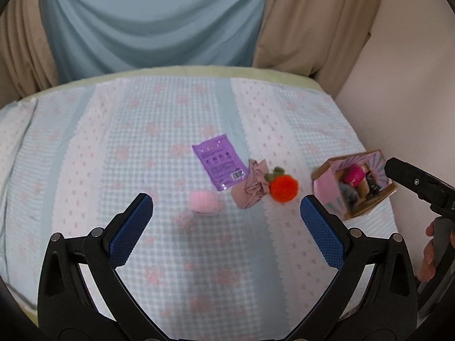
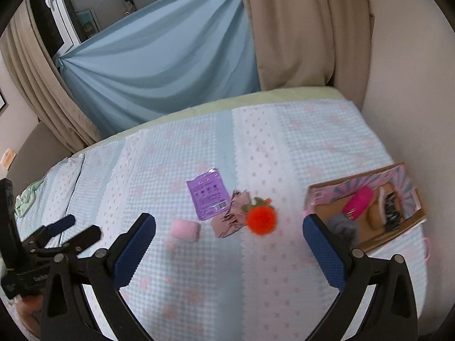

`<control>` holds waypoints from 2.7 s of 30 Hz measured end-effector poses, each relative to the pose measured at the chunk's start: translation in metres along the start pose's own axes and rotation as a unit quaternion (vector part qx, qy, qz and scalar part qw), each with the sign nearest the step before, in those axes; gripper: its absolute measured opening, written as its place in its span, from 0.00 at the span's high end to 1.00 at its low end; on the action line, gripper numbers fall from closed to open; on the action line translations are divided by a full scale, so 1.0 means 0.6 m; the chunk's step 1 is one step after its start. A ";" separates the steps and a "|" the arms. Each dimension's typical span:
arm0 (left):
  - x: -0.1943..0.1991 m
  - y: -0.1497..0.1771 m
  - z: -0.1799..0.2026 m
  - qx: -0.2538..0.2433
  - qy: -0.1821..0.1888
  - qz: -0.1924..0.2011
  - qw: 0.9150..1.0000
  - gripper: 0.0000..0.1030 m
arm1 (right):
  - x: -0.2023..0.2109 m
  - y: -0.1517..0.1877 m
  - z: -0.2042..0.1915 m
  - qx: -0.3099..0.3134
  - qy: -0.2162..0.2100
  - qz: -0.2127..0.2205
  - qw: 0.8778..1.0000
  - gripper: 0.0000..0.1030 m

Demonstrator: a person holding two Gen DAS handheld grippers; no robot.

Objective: Organize soft objects
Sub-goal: 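Withdraw both tools from the box toward the pink cuff and orange pom-pom, then grasp the pink fluffy cuff with the left tool while the right tool grasps the orange pom-pom, then carry the pink cuff and orange pom-pom over the cardboard box with both tools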

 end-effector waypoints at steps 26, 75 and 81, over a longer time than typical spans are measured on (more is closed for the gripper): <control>-0.465 0.143 0.001 -0.027 0.000 -0.011 1.000 0.03 | -0.406 0.129 0.152 0.000 0.060 0.007 0.998 0.11; -0.340 0.107 -0.016 -0.004 -0.054 0.043 0.998 0.69 | -0.237 0.087 0.106 -0.038 0.057 0.048 0.996 0.67; -0.211 0.050 -0.001 0.016 -0.044 0.046 0.998 0.69 | -0.097 0.048 0.049 -0.039 0.064 0.033 0.997 0.67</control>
Point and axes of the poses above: each gripper's, at about its wrist camera, not at the fingertips, and x roughly against the way its jaws point, z to its right, y to its underside, the point moved 3 cm from there along -x, roughly the way its jaws point, and after that the axes turned 7 degrees about -y, right-handed, at the moved point
